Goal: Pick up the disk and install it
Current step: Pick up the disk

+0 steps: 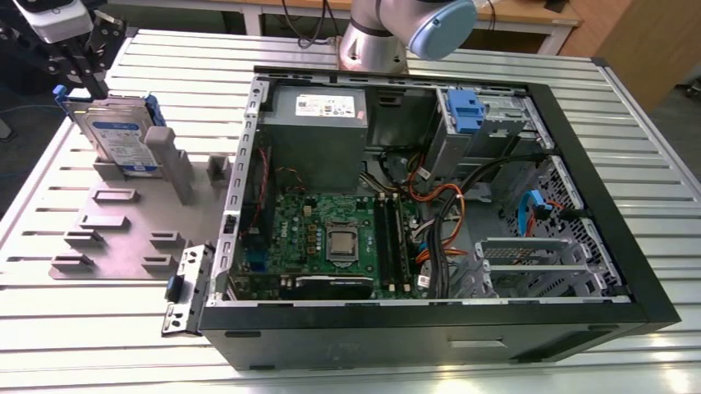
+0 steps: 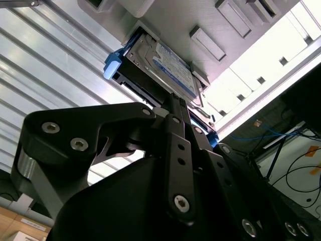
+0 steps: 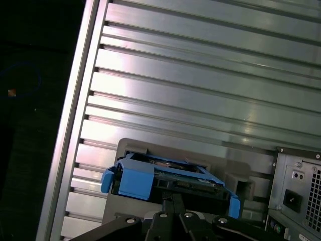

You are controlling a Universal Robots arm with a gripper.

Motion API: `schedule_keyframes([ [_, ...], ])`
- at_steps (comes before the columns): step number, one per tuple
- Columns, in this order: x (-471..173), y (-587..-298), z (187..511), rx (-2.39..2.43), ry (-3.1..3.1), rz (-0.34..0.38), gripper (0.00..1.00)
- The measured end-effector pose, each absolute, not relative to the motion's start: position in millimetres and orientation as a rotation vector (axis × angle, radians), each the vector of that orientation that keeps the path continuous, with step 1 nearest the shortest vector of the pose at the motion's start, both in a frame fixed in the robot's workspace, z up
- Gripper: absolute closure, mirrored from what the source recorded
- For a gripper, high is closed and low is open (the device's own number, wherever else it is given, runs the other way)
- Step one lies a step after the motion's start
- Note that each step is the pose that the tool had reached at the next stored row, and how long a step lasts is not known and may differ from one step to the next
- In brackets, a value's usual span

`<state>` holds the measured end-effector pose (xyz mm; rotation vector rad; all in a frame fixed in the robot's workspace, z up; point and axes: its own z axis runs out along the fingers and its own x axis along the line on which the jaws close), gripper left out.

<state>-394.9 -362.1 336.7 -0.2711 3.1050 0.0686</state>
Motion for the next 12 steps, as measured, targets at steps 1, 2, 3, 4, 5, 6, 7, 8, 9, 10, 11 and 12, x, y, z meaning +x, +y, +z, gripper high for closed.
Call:
schedule_keyframes([
  [1,-394.9,-362.1,336.7,-0.271,3.105,0.069,0.89],
  [2,-394.9,-362.1,336.7,-0.272,3.105,0.069,0.89],
  [3,-394.9,-362.1,336.7,-0.272,3.105,0.069,0.89],
  [4,-394.9,-362.1,336.7,-0.273,3.105,0.069,0.89],
  [5,-394.9,-362.1,336.7,-0.299,3.103,0.069,0.89],
  [6,-394.9,-362.1,336.7,-0.326,3.101,0.069,0.89],
  [7,-394.9,-362.1,336.7,-0.326,3.101,0.069,0.89],
  [8,-394.9,-362.1,336.7,-0.326,3.1,0.069,0.89],
  [9,-394.9,-362.1,336.7,-0.327,3.1,0.069,0.89],
  [10,-394.9,-362.1,336.7,-0.327,3.1,0.069,0.89],
  [11,-394.9,-362.1,336.7,-0.358,3.097,0.07,0.89],
  [12,-394.9,-362.1,336.7,-0.389,3.094,0.07,0.89],
])
